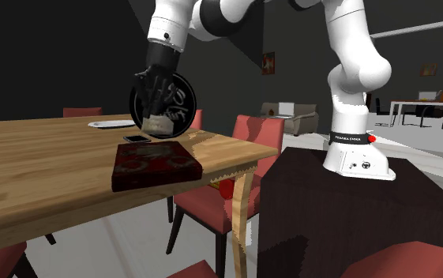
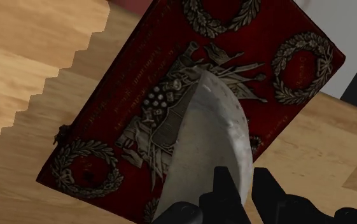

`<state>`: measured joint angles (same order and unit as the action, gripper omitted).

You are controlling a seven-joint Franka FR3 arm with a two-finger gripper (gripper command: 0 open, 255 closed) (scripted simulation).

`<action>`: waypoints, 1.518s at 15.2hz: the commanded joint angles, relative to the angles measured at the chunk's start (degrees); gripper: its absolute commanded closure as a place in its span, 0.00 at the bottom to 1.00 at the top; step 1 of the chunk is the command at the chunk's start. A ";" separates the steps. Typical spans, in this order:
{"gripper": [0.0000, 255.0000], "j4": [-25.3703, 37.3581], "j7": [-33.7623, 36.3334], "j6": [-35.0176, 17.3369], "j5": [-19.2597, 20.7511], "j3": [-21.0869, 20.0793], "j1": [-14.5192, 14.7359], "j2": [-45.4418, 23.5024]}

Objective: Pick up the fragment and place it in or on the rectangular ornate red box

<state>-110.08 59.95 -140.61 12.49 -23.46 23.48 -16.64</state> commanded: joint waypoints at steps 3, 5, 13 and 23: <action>1.00 -0.46 1.20 -2.33 1.54 0.66 0.62 -2.03; 1.00 -0.90 1.71 -3.56 2.22 1.01 0.87 -2.89; 1.00 -1.96 3.44 -7.38 4.56 2.33 1.82 -5.87; 0.00 -0.51 3.46 -7.19 4.96 2.69 2.13 -7.18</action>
<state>-110.79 63.45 -147.99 17.44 -20.81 25.60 -23.58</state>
